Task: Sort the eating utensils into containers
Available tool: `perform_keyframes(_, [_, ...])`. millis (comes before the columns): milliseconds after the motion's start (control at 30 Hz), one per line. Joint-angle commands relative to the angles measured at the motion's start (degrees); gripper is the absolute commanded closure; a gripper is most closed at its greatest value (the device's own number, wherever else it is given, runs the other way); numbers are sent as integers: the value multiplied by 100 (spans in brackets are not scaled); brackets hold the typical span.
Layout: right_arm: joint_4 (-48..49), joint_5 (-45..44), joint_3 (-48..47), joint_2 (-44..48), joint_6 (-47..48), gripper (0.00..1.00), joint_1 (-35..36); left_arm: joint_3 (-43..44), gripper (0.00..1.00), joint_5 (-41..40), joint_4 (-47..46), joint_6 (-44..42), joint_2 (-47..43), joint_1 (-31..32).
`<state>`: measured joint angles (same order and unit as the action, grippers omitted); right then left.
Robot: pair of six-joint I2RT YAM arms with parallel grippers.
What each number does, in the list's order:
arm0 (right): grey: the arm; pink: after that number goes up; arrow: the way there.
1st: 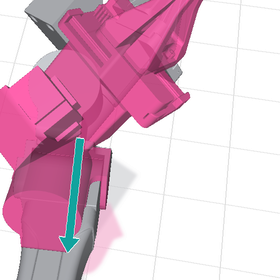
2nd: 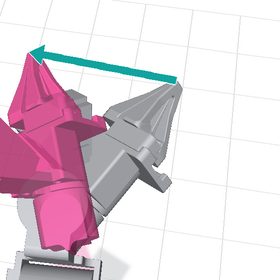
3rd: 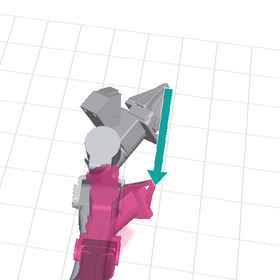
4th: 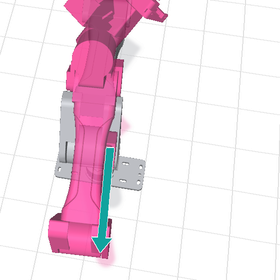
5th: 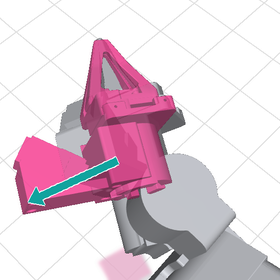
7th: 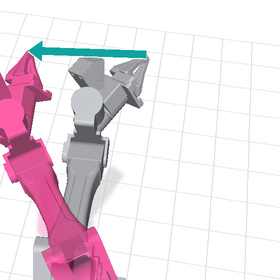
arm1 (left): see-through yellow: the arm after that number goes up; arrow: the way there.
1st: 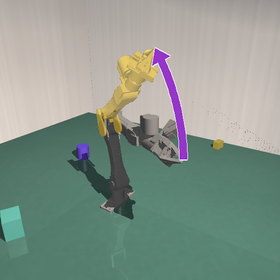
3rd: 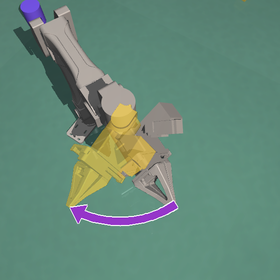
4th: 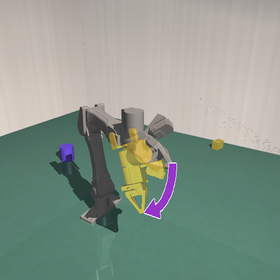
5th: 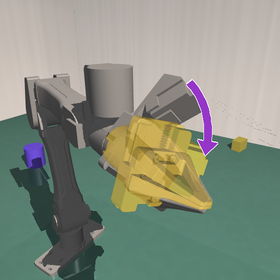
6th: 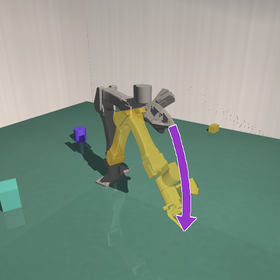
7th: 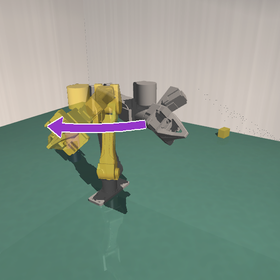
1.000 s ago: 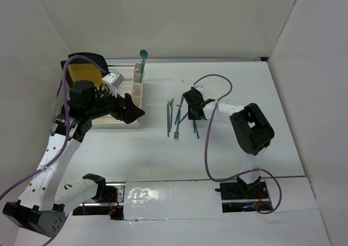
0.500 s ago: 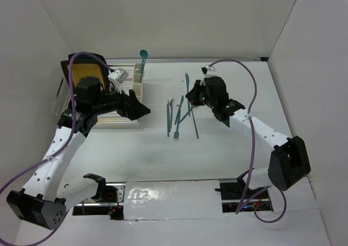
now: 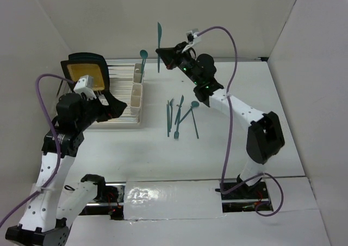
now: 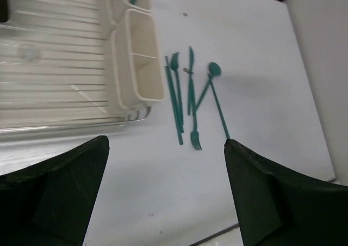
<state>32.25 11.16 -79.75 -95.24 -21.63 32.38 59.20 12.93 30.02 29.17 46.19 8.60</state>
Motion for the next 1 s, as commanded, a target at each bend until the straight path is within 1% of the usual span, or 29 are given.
perform_keyframes(0, [1396, 124, -366, -747, -96, 100, 251, -58, 0, -976, 486, 721, 187, -270])
perform_keyframes(67, [1852, 53, -445, -986, -245, 100, 400, -66, 0, -994, 636, 801, 284, -429])
perform_keyframes(167, [2083, -69, -595, -1514, -395, 100, 497, -84, 0, -924, 698, 889, 408, -631])
perform_keyframes(267, [2145, -122, -840, -1900, -403, 100, 603, -154, 0, -897, 540, 775, 434, -675])
perform_keyframes(433, [2242, -123, -1113, -2419, -913, 100, 611, -154, 0, -994, 557, 722, 505, -684])
perform_keyframes(533, [2242, -175, -1245, -2508, -966, 100, 646, -189, 0, -977, 523, 695, 504, -684])
perform_keyframes(700, [2119, -290, -1131, -2526, -817, 100, 761, -330, 0, -959, 452, 669, 487, -667])
perform_keyframes(800, [2242, -290, -868, -2535, -896, 100, 787, -356, 0, -985, 478, 678, 452, -649])
perform_keyframes(967, [2110, -517, -578, -2429, -589, 100, 928, -374, 0, -1169, 549, 608, 373, -579])
